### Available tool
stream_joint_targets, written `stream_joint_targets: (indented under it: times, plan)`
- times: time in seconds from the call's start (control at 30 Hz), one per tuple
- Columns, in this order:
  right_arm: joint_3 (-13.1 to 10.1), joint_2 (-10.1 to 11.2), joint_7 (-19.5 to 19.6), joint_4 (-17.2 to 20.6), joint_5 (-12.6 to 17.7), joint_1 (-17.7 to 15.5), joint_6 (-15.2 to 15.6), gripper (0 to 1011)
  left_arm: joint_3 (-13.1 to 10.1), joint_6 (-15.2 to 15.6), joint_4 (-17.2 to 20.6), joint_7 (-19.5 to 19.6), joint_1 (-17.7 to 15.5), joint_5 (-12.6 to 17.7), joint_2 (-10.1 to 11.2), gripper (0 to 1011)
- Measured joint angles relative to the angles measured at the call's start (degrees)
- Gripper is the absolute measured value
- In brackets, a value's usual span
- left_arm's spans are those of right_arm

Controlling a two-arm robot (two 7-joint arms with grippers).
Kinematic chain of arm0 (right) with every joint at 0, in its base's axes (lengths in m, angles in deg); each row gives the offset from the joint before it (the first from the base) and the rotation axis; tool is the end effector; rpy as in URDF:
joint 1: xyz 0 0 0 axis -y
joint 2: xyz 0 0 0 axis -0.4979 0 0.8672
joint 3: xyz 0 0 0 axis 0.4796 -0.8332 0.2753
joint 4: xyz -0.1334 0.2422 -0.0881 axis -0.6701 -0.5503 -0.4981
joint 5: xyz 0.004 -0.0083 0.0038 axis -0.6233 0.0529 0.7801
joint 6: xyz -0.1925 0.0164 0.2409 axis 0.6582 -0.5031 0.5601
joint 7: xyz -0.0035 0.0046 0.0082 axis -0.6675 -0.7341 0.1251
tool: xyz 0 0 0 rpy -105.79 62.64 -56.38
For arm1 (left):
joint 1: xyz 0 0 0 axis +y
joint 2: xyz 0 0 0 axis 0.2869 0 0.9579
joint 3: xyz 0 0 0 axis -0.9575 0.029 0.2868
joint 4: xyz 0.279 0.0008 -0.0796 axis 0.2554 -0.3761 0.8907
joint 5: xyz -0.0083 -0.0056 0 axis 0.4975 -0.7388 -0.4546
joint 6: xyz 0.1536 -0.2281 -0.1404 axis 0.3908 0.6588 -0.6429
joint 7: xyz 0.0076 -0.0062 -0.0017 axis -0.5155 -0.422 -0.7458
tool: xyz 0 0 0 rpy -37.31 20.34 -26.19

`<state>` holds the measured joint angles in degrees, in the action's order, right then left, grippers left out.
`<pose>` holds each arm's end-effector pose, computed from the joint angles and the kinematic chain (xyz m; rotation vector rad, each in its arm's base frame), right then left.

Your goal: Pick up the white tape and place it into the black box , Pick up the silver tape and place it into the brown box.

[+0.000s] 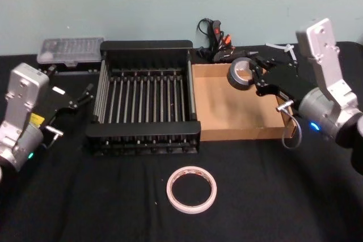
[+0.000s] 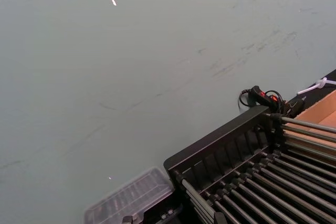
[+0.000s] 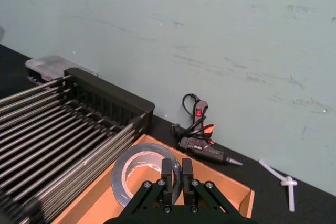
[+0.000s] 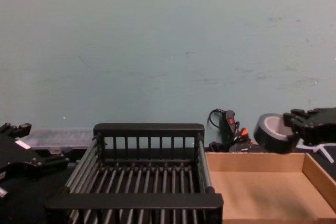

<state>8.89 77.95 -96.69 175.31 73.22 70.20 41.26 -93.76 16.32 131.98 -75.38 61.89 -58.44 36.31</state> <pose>0.3654 -0.0283 -0.2374 -0.2538 -0.1001 -1.0968 0.3580 0.0827 -0.3022 0.3046 -0.2850 1.2480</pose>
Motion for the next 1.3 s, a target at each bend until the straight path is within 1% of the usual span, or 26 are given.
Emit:
stream_joint_targets:
  times: [0.03,0.23,0.27,0.43,0.53,0.67,0.83,1.03,1.3]
  plan:
    - [0.3,-0.7,0.2,-1.4,-0.6,1.1,-0.2,113,0.0,0.0,0.0,0.0,0.0,0.0,0.0,1001]
    - [1.1,-2.9,1.0,-6.0,-2.7,4.4,-0.5,113,0.0,0.0,0.0,0.0,0.0,0.0,0.0,1001]
    - [1.4,-3.5,1.1,-7.4,-3.4,5.3,-0.5,113,0.0,0.0,0.0,0.0,0.0,0.0,0.0,1001]
    - [2.1,-5.0,1.6,-11.3,-5.0,7.6,-0.5,113,0.0,0.0,0.0,0.0,0.0,0.0,0.0,1001]
    - [2.5,-6.2,1.9,-14.7,-6.5,9.3,-0.4,113,0.0,0.0,0.0,0.0,0.0,0.0,0.0,1001]
    - [2.8,-6.8,2.0,-16.8,-7.4,10.1,-0.2,113,0.0,0.0,0.0,0.0,0.0,0.0,0.0,1001]
    - [3.2,-7.8,1.8,-20.4,-8.9,11.4,0.4,113,0.0,0.0,0.0,0.0,0.0,0.0,0.0,1001]
    - [3.2,-8.3,1.3,-21.8,-9.9,11.7,0.6,113,0.0,0.0,0.0,0.0,0.0,0.0,0.0,1001]
    - [3.3,-8.3,1.3,-21.9,-10.0,11.8,0.7,112,0.0,0.0,0.0,0.0,0.0,0.0,0.0,1001]
